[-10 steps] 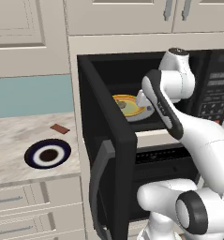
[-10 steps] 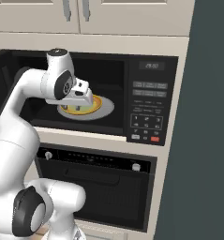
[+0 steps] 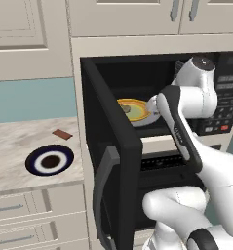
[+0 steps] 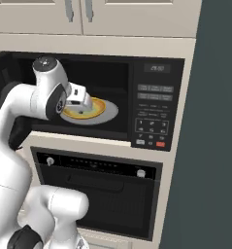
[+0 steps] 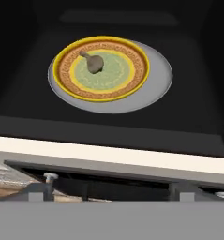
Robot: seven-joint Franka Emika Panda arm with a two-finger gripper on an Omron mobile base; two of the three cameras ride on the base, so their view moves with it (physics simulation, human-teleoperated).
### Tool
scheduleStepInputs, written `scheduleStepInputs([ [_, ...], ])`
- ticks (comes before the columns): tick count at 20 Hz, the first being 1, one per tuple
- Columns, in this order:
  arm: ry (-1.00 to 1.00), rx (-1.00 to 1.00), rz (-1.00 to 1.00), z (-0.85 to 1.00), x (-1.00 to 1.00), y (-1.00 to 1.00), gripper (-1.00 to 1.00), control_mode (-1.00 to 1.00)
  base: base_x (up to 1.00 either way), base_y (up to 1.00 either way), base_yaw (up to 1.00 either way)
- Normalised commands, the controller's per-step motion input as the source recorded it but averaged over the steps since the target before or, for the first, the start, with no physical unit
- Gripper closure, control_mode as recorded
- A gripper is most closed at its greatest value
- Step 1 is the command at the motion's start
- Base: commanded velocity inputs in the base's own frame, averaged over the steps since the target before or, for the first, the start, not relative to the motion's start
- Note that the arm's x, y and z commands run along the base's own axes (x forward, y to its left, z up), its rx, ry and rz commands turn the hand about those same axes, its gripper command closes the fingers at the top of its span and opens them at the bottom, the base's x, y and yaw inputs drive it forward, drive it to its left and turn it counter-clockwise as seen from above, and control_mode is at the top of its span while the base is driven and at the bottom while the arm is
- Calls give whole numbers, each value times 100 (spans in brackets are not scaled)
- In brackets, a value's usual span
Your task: Pick the garlic from the microwave and place it on plate located on the counter.
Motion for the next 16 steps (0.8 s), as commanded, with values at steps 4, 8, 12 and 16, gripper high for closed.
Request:
scheduleStepInputs([
  [4,-43,8,0,0,1,5,-100,-100,0,0,0],
  [8,-18,3,0,5,10,19,-100,-100,0,0,0],
  [12,0,0,0,13,4,23,-100,-100,0,0,0],
  [16,0,0,0,0,8,21,-100,-100,0,0,0],
])
